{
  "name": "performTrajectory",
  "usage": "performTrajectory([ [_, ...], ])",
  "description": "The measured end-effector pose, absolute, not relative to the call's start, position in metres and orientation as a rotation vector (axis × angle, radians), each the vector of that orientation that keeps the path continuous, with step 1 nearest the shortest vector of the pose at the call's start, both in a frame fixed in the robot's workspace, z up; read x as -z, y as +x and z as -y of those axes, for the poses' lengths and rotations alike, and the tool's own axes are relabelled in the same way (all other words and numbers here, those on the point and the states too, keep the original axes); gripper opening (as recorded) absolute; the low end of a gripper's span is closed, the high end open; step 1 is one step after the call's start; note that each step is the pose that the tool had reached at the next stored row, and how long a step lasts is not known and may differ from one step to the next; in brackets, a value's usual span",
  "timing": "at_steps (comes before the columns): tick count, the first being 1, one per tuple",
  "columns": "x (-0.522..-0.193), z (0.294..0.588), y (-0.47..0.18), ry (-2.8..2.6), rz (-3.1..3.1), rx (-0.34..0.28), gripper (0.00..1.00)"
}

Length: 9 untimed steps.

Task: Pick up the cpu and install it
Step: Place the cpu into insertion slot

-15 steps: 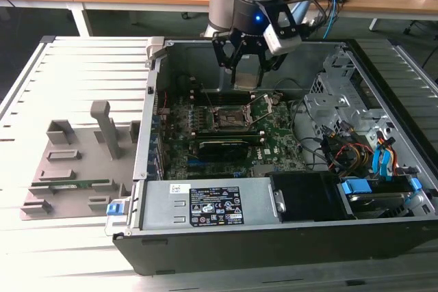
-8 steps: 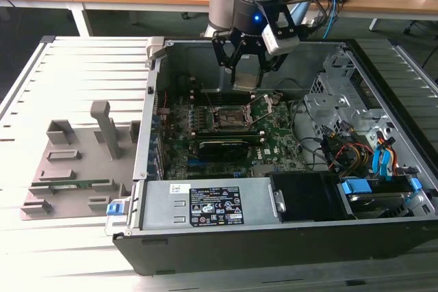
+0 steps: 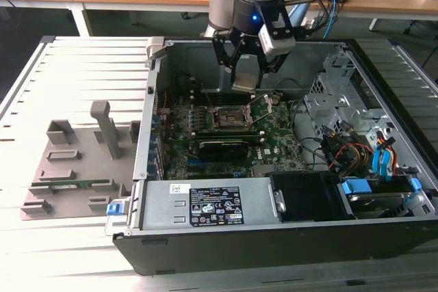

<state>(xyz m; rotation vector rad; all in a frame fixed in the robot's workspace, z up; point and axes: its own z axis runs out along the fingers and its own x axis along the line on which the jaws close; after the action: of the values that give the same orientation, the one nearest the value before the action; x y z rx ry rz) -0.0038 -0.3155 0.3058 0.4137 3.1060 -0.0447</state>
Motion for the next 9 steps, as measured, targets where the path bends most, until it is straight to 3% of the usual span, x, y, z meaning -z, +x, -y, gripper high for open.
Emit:
performTrajectory([
  [9, -0.3057, 0.3154, -0.0038, 0.514, -3.091, 0.051, 0.55],
])
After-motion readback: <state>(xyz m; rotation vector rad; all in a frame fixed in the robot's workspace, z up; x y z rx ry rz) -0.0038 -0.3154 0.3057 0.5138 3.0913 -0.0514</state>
